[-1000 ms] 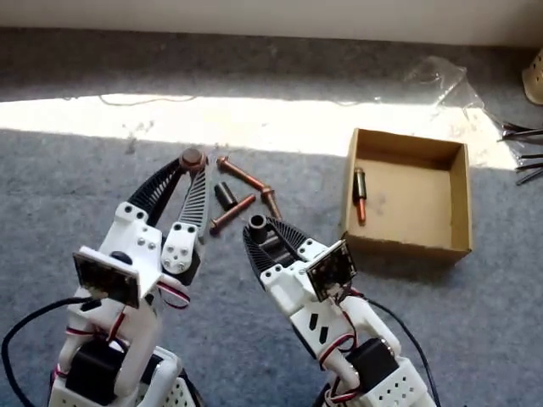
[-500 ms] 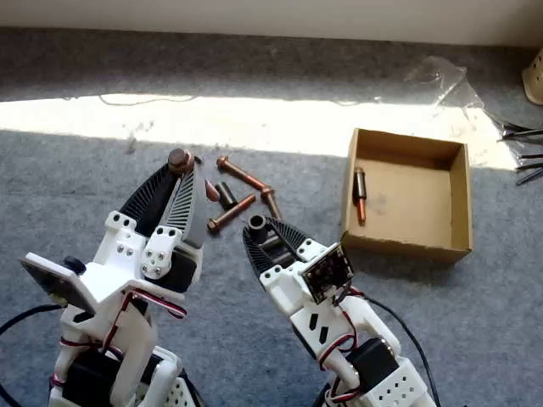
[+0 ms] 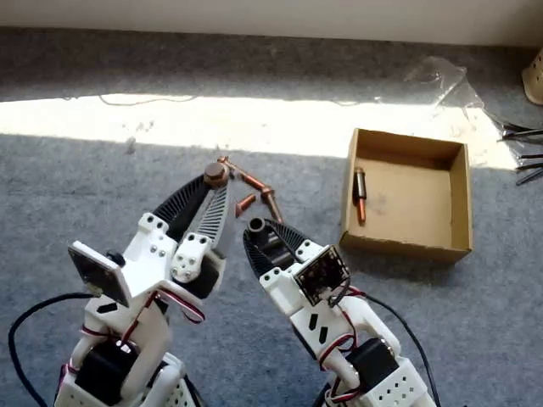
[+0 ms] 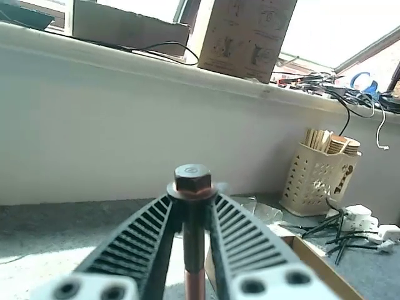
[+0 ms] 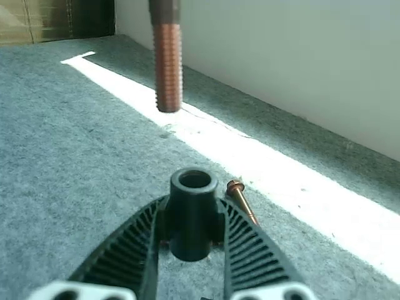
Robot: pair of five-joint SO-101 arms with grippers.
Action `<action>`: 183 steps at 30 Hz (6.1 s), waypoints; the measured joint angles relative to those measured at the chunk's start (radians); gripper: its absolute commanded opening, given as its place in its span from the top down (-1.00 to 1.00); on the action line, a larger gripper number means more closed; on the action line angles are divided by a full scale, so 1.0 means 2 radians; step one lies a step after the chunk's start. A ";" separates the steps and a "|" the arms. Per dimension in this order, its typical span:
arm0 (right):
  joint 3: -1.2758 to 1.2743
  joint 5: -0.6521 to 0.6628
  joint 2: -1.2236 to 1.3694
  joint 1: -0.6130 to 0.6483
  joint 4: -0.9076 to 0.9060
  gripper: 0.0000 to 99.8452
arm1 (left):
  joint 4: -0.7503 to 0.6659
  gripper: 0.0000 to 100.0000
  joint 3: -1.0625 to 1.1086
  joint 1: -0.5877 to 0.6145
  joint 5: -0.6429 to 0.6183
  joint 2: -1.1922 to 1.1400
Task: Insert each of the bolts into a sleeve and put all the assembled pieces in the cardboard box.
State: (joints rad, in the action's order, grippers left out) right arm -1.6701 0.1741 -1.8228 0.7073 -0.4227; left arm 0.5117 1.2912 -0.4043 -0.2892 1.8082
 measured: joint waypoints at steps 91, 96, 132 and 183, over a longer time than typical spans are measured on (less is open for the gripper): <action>0.000 0.000 0.000 0.001 0.000 0.99 | -0.026 0.99 0.068 -0.055 0.053 0.000; 0.000 0.000 0.000 0.001 0.000 0.99 | -0.026 0.99 0.068 -0.055 0.053 0.000; 0.000 0.000 0.001 0.002 -0.001 0.99 | 0.096 0.64 0.084 -0.057 0.053 0.004; 0.001 0.001 0.001 -0.203 -0.040 0.99 | 0.278 0.68 -0.084 0.298 0.056 0.008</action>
State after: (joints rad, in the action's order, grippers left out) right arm -1.6686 0.1757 -1.8213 0.3007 -0.5025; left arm 1.0671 1.1224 0.1926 -0.1772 1.8236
